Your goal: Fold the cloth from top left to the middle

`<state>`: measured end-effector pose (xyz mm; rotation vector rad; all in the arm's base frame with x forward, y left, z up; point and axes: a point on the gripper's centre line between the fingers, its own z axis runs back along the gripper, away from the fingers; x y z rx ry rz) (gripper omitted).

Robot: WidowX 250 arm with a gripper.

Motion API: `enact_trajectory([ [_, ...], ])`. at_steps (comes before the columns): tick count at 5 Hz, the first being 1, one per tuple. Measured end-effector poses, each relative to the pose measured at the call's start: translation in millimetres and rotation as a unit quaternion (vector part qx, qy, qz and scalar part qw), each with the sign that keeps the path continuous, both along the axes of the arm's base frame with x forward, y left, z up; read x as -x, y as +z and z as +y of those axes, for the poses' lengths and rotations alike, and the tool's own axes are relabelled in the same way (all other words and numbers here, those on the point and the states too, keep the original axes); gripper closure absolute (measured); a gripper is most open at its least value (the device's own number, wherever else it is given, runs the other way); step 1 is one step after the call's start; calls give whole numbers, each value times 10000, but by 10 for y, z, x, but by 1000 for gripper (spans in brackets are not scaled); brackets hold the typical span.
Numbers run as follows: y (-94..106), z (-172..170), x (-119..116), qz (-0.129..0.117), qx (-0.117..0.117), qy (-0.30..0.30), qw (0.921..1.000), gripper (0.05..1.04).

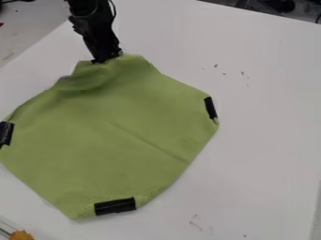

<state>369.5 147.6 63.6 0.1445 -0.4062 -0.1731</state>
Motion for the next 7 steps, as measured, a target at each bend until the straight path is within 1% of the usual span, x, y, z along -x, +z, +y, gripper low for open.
enact_trajectory([
  [1, 24, -134, 264, -78, 131, 151, 9998, 1029],
  [2, -35, -263, 484, -26, 271, 148, 9995, 1029],
  [3, -171, -415, 585, 78, 507, 36, 9987, 1029],
  [4, -253, -523, 665, 217, 612, -85, 9978, 1029],
  [5, -311, -549, 774, 506, 633, -134, 9966, 1029],
  [6, -378, -592, 898, 816, 732, 54, 9940, 1009],
  [7, -354, -640, 983, 859, 771, 212, 9931, 864],
])
